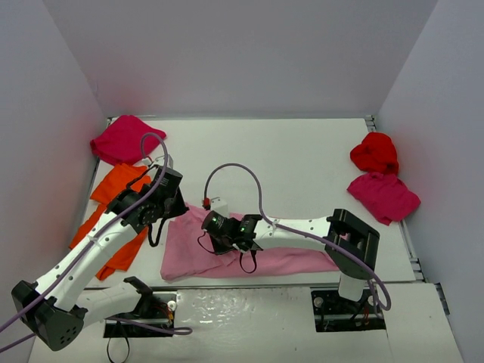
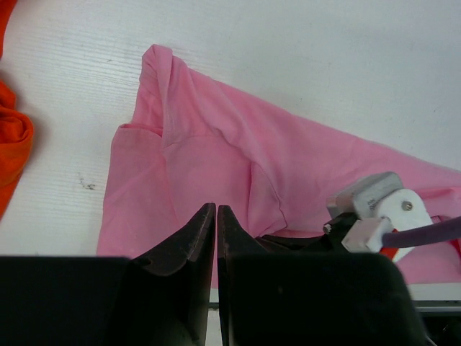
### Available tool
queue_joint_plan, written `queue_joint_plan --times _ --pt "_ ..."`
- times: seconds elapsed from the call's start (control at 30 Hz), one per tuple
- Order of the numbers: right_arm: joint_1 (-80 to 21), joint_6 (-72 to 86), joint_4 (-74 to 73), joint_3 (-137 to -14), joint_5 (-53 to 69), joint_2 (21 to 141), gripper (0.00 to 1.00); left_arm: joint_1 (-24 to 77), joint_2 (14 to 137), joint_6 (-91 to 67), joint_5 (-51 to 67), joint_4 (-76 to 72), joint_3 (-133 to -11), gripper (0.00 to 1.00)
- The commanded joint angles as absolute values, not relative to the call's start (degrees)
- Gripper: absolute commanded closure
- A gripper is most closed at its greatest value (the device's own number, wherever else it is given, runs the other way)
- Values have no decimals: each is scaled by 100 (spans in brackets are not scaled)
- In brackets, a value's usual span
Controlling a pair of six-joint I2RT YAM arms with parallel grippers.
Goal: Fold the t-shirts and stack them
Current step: Fold the tshirt
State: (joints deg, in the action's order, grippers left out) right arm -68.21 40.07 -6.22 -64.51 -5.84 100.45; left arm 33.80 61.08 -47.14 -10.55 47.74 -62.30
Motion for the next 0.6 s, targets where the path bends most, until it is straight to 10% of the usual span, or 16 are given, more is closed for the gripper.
queue_joint_plan --times 0.0,0.57 --pt "-6975 4000 -448 -6726 -529 10037 100 3401 6082 -4662 -1134 4688 -6363 96" --pt "-7479 3724 -61 -6637 -1082 9378 100 3401 6214 -4675 -1063 4491 -6364 96"
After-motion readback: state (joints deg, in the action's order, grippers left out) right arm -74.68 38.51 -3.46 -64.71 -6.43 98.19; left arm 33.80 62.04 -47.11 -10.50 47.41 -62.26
